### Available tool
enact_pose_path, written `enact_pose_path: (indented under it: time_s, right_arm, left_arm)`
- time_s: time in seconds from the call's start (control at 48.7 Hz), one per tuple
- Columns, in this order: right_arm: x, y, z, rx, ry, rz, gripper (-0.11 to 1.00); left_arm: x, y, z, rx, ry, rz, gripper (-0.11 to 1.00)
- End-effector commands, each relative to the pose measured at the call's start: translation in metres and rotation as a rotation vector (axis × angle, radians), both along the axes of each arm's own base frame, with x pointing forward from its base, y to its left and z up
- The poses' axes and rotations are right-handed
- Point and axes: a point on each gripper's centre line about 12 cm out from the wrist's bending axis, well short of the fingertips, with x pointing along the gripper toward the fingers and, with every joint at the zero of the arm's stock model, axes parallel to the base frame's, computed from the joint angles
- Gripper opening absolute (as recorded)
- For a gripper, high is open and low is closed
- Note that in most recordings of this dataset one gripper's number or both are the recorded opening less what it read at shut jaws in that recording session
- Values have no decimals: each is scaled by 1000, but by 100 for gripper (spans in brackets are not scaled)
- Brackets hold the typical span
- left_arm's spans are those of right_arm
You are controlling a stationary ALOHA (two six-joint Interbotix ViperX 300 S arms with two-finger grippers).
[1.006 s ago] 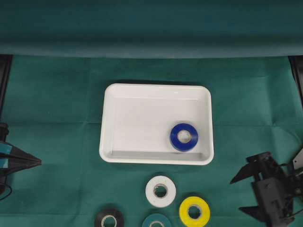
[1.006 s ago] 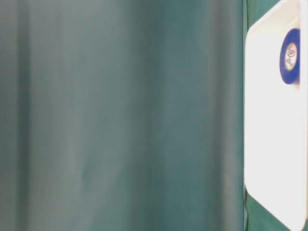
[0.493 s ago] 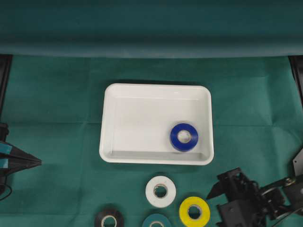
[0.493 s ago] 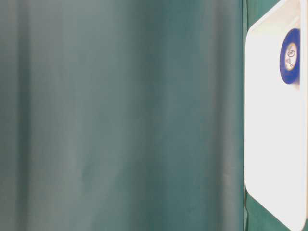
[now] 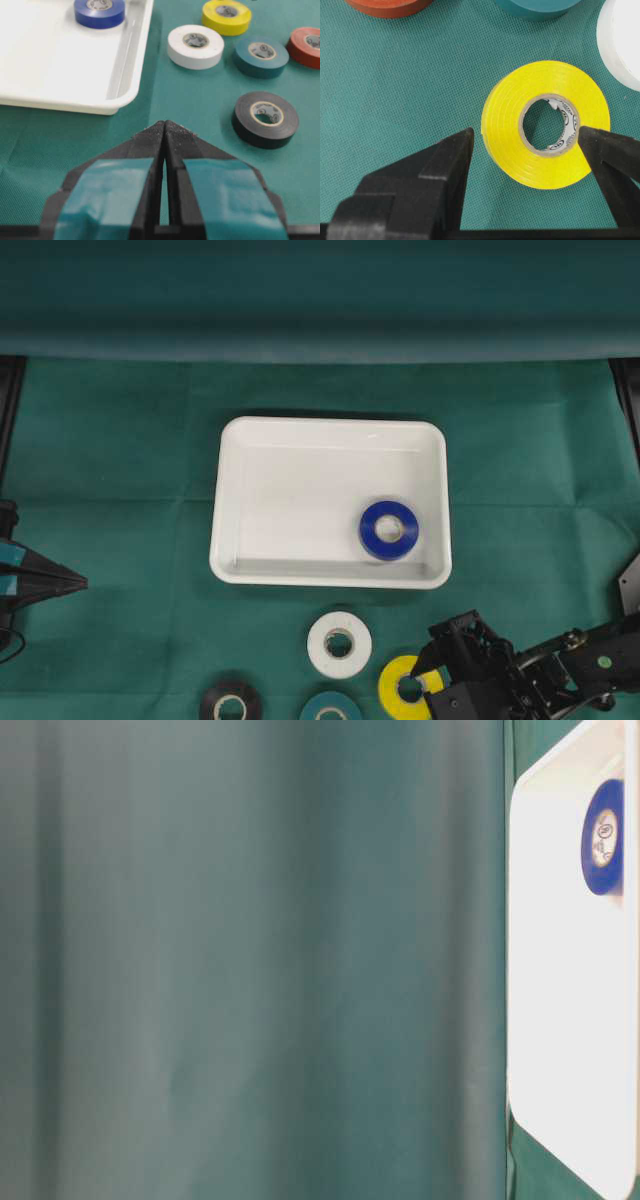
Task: Put the tape into the white case with the right arm.
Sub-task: 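Lower the right gripper onto the yellow tape roll and grasp it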
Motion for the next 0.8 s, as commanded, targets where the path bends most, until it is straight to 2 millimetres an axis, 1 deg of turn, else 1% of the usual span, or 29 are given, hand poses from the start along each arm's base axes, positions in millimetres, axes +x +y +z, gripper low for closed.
enact_pose_path:
  time_s: [0.0,0.226,0.513,0.698,0.78]
  right_arm:
    - [6,3,9,12,-34,6,56]
    - [7,4,5,15,-32,10,56]
    - [12,9,-16,28,-17,26,56]
    - [12,9,-23,25,-1,25,56]
    - [12,9,-23,25,-1,25,56]
  left_arm:
    - [1,0,5,2,-9,1,0]
    - [1,0,4,0,-8,2,0]
    - [1,0,4,0,-8,2,0]
    - [1,0,4,-1,-8,2,0]
    - [1,0,4,-1,-8,2,0]
